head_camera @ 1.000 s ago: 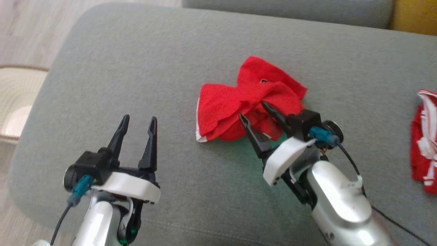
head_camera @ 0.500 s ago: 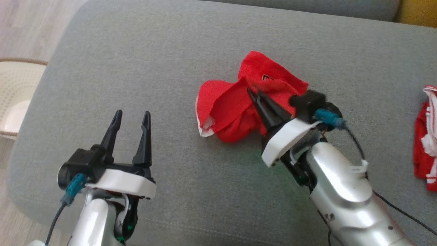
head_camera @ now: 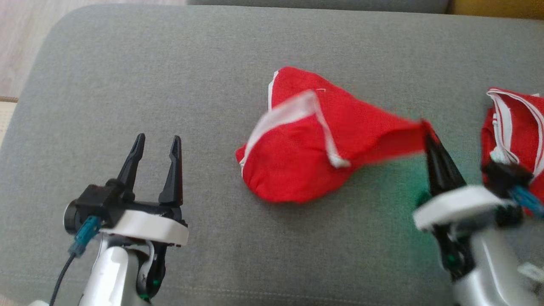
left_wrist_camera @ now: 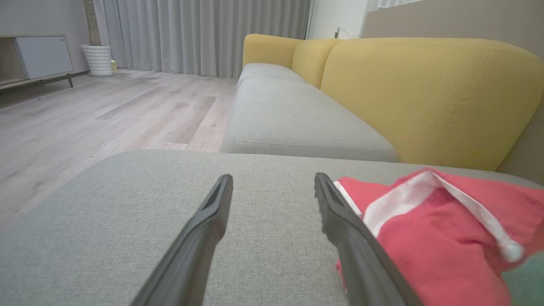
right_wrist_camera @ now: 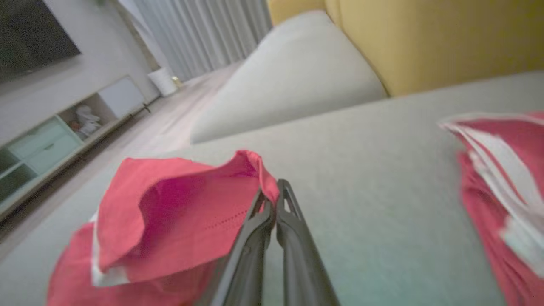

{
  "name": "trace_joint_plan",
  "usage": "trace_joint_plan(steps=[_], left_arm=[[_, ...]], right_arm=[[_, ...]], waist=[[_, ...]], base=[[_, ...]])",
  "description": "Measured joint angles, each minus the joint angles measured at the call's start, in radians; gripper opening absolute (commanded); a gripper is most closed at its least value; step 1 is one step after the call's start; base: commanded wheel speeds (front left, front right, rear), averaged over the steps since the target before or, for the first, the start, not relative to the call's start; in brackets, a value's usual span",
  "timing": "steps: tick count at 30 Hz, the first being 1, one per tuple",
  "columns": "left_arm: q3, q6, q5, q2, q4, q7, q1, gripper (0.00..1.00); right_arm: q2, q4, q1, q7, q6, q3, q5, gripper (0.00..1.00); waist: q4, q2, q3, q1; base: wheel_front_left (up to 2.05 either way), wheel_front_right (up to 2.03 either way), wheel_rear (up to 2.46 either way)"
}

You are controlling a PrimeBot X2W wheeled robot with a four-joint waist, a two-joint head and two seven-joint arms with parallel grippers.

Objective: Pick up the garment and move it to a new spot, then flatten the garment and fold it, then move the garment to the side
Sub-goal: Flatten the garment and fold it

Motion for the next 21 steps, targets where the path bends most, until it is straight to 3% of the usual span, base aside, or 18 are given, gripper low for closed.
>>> trace_joint_plan(steps=[5,6,7,8,9,12,21], left_arm=[[0.002,-0.007,0.007,0.0,0.001,0.0,0.0,1.0],[0.003,-0.007,0.007,0.0,0.001,0.0,0.0,1.0],[0.003,-0.008,0.007,-0.001,0.002,0.0,0.0,1.0],[0.005,-0.011,0.007,-0.001,0.004,0.0,0.0,1.0],[0.006,-0.015,0.007,-0.001,0.006,0.0,0.0,1.0],[0.008,-0.015,0.016,-0.001,0.009,0.0,0.005,1.0],[0.016,-0.015,0.017,0.0,0.017,0.0,0.047,1.0]], right_arm=[[0.008,0.056,0.084,0.043,0.0,-0.123,0.039,0.0],[0.01,0.075,0.084,0.053,0.0,-0.132,0.057,0.13],[0.01,0.095,0.084,0.071,0.0,-0.135,0.06,0.42],[0.012,0.103,0.084,0.069,0.0,-0.136,0.067,0.95],[0.013,0.102,0.083,0.069,0.0,-0.133,0.077,1.0],[0.014,0.074,0.084,0.044,0.0,-0.113,0.088,1.0],[0.014,-0.194,0.139,0.026,0.0,-0.058,-0.089,1.0]], waist=[[-0.013,0.0,0.008,0.0],[-0.015,0.0,0.008,0.0],[-0.017,0.0,0.008,0.0],[-0.019,0.0,0.007,0.0],[-0.02,0.0,0.005,0.0],[-0.026,0.0,-0.005,0.0],[-0.047,0.0,-0.05,0.0]], base=[[0.0,0.0,0.0],[0.0,0.0,0.0],[0.0,0.0,0.0],[0.0,0.0,0.0],[0.0,0.0,0.0],[0.0,0.0,0.0],[0.0,0.0,0.0]])
